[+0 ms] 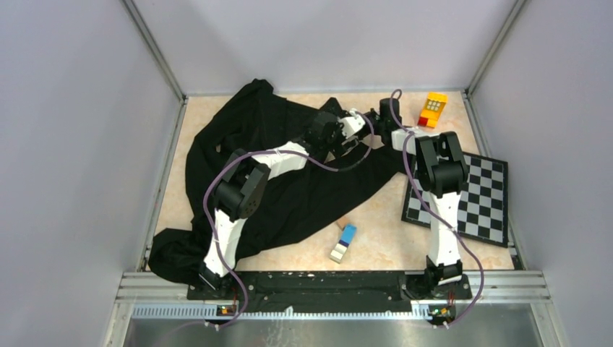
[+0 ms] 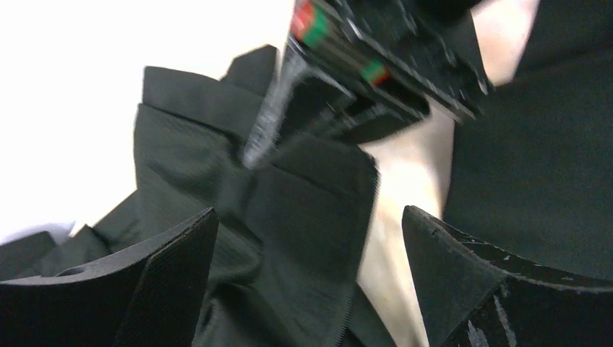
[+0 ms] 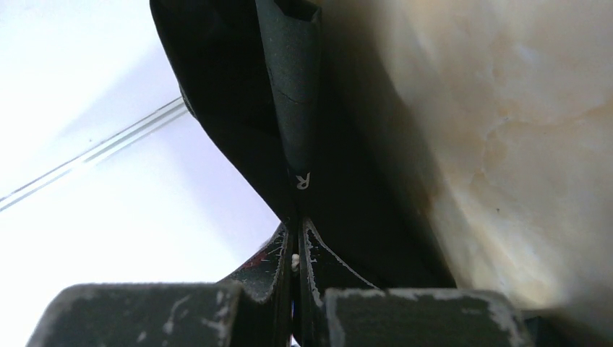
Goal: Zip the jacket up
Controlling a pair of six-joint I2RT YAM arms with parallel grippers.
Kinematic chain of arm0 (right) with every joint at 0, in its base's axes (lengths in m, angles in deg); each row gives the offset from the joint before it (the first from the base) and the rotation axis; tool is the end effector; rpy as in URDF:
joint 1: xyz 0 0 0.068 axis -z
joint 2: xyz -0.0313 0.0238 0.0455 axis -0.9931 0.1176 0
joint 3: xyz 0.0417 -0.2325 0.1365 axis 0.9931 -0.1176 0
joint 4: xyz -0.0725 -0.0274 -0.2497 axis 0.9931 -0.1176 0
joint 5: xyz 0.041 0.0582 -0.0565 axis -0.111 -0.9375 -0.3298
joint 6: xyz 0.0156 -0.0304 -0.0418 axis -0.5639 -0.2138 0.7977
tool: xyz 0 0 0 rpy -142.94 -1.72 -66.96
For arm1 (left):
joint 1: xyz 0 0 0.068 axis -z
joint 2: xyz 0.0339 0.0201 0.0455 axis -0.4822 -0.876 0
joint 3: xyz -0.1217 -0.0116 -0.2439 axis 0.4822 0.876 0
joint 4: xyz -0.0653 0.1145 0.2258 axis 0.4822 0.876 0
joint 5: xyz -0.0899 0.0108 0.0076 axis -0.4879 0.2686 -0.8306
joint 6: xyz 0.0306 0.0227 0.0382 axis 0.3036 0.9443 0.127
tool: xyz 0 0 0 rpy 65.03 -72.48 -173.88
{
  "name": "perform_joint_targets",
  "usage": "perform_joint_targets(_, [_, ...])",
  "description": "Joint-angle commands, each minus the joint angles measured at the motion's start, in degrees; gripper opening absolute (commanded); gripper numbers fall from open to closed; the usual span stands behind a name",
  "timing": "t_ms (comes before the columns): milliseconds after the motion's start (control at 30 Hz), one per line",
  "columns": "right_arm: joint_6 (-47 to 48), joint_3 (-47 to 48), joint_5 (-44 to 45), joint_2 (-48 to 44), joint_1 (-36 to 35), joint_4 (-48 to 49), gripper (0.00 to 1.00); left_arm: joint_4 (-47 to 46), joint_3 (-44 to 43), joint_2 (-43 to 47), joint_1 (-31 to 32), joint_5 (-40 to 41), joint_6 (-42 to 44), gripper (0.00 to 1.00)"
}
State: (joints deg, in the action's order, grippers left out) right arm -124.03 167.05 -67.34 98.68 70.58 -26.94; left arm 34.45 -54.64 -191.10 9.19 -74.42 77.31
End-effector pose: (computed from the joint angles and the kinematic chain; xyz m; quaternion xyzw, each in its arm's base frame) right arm 0.4813 0.1291 0.1405 0.3829 0.7443 0.5365 0.1076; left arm 0.3968 -0.3083 0.2012 0.4505 0.7115 -0.0285 0.5385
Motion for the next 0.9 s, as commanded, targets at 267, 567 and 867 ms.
perform_joint_targets(267, [-11.9, -4.2, 1.3, -6.4, -1.0, 7.1, 0.0, -8.9, 2.2, -0.7, 0.4, 8.2, -2.4, 0.83])
perform_joint_targets(567, [-5.3, -3.5, 3.0, -7.4, -0.5, 7.4, 0.18, -2.3, 1.3, 2.6, -2.1, -1.3, -10.9, 0.11])
perform_joint_targets(867, [26.3, -10.8, 0.8, -15.9, 5.4, 23.1, 0.65, 2.6, -0.7, 2.5, -14.6, -37.8, -33.3, 0.03])
